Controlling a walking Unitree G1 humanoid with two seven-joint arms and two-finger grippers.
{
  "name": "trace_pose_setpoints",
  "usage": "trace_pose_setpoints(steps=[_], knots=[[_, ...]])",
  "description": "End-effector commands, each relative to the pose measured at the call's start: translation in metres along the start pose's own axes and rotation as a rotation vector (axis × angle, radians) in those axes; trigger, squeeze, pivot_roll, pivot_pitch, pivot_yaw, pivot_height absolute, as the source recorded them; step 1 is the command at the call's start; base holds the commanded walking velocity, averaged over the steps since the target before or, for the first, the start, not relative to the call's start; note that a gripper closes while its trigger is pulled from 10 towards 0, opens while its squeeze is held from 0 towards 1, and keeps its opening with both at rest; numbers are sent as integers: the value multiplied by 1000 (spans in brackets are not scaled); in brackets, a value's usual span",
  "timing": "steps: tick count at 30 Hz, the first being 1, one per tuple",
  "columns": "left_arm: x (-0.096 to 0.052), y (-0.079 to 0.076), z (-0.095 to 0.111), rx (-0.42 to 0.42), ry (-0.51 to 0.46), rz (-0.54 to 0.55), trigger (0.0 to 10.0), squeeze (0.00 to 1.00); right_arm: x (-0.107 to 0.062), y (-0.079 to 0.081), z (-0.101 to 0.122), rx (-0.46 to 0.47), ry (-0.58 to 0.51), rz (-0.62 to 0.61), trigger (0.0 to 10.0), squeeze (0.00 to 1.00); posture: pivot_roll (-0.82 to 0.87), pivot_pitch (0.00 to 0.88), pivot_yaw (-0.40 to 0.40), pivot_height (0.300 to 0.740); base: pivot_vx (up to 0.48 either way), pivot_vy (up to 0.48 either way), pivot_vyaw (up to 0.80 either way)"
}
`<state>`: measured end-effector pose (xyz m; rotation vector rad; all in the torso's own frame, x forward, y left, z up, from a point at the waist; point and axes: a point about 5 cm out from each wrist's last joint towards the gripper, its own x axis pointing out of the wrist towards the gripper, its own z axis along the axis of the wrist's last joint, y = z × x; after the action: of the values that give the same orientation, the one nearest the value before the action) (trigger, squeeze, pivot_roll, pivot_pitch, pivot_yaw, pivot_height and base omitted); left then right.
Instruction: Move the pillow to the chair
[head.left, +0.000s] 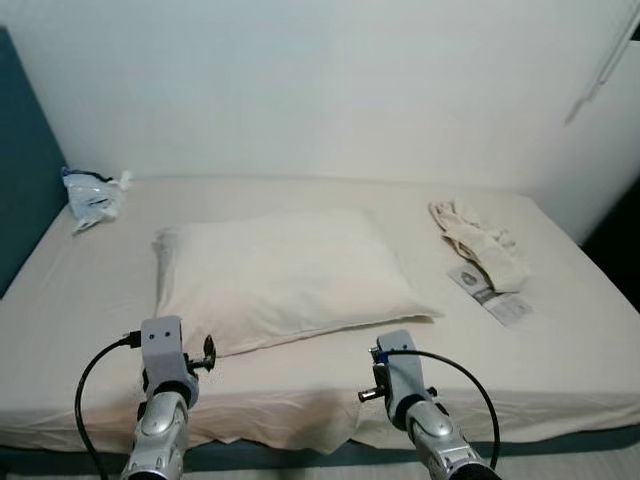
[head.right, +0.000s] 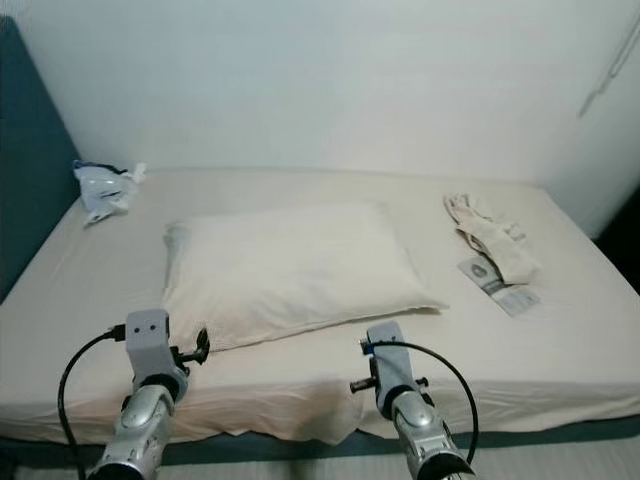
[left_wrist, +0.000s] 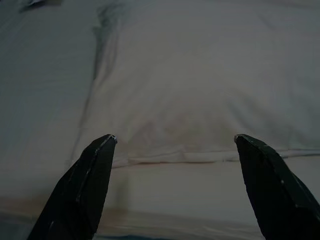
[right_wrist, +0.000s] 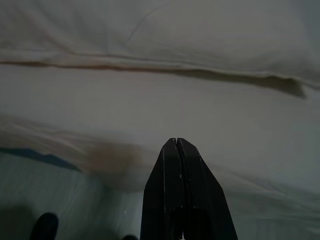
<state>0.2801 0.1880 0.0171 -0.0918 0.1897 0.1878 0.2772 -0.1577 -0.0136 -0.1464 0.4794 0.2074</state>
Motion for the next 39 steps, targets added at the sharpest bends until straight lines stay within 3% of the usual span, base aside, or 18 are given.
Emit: trace_pose_setpoints(steps=[1, 4, 10, 13, 18, 19, 22, 27, 35, 37, 39], knots=[[0, -4, 0, 7, -3, -23, 10000, 0, -3, -6, -3, 18, -6, -23, 10000, 0, -23, 26, -75, 740, 0, 0, 0], [3, -22, 0, 110, 12, -119, 10000, 0, -4, -18, -3, 51, -5, -64, 10000, 0, -15, 34, -45, 740, 0, 0, 0], [10, -30, 1, 132, 59, -165, 10000, 0, -2, -19, 7, 51, -44, -89, 10000, 0, -100, 43, 4, 740, 0, 0, 0], [12, -33, 1, 132, 73, -202, 10000, 0, 0, -15, 6, -14, -16, -68, 10000, 0, -99, 45, 13, 740, 0, 0, 0], [10, -29, -6, 124, 128, -209, 10000, 0, -1, -14, 4, 13, -8, -71, 10000, 0, -75, 18, 16, 740, 0, 0, 0], [5, -21, -17, 128, 186, -214, 10000, 0, 2, -10, 8, 50, -20, -67, 10000, 0, -92, 32, 46, 740, 0, 0, 0], [3, -18, -23, 129, 224, -220, 10000, 0, 4, -7, 12, 60, -29, -52, 10000, 0, -106, 35, 50, 740, 0, 0, 0], [7, -26, -14, 67, 181, -252, 10000, 0, 4, -5, 10, 61, -15, -66, 10000, 0, -122, 32, 33, 740, 0, 0, 0], [9, -25, -11, 51, 160, -146, 10000, 0, 2, 1, 10, 88, -45, -46, 10000, 0, -121, 21, 36, 740, 0, 0, 0], [8, -24, -14, 75, 178, -150, 10000, 0, 1, 1, 11, 149, -70, -17, 10000, 0, -121, 28, 38, 740, 0, 0, 0], [9, -22, -10, 130, 137, -147, 10000, 0, 0, -2, 17, 232, -136, -20, 10000, 0, -105, 35, 35, 740, 0, 0, 0]])
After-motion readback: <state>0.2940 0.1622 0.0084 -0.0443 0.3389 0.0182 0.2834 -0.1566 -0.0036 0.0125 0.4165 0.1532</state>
